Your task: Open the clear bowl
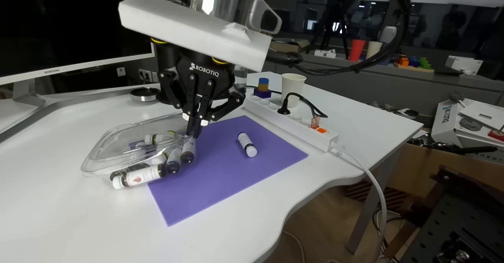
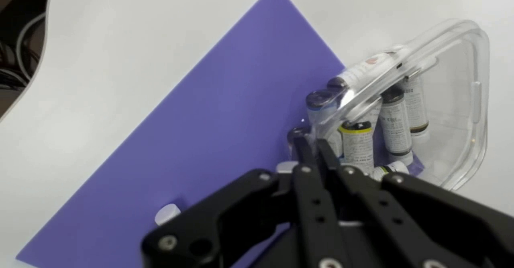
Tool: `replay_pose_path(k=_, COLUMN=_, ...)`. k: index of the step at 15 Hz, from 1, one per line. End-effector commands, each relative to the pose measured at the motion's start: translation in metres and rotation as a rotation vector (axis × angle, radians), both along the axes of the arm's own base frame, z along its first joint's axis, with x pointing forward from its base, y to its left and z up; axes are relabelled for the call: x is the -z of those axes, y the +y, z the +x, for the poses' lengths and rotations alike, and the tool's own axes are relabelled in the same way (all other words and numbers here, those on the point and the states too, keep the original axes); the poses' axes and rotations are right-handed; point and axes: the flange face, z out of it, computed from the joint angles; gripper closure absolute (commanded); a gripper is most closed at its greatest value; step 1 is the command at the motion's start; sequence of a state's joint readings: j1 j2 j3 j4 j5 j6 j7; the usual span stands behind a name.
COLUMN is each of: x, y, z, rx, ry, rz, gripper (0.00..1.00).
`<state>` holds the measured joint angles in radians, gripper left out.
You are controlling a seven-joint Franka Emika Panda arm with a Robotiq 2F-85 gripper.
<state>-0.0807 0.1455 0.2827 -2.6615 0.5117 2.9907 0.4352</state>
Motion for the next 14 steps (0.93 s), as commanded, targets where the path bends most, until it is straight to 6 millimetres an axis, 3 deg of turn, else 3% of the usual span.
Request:
replay_pose_path(k=1, x=-0.005, y=-0.006, z=-0.014, rx=0.03, ry=0.057, rz=-0.006, gripper=0.99)
replay_pose_path(k=5, x=0.001, y=-0.018, z=-0.017, rx=0.033, ry=0.092, rz=-0.024, gripper=0.96)
replay_pose_path(k=6, x=0.002, y=-0.02, z=-0.016, rx=0.028, ry=0.1, rz=-0.023, gripper=0.73)
replay_pose_path(k=7, x=0.004, y=-0.022, z=-0.015, rx=0.032, ry=0.102, rz=-0.026, gripper=0.71)
replay_pose_path(k=10, x=0.007, y=-0.026, z=-0.015, rx=0.039, ry=0.114, rz=-0.023, gripper=0.49)
replay_pose_path(k=11, x=0.007, y=-0.026, z=-0.015, rx=0.045, ry=0.111, rz=-0.019, gripper=0.63)
replay_pose_path(k=12, x=0.006, y=-0.026, z=-0.014, rx=0.048, ry=0.102, rz=-0.024, gripper=0.88)
replay_pose_path(k=13, x=0.005, y=-0.027, z=-0.014, rx=0.051, ry=0.096, rz=-0.026, gripper=0.88)
replay_pose_path(k=14, x=0.005, y=-0.027, z=-0.013, rx=0.05, ry=0.094, rz=-0.027, gripper=0.95)
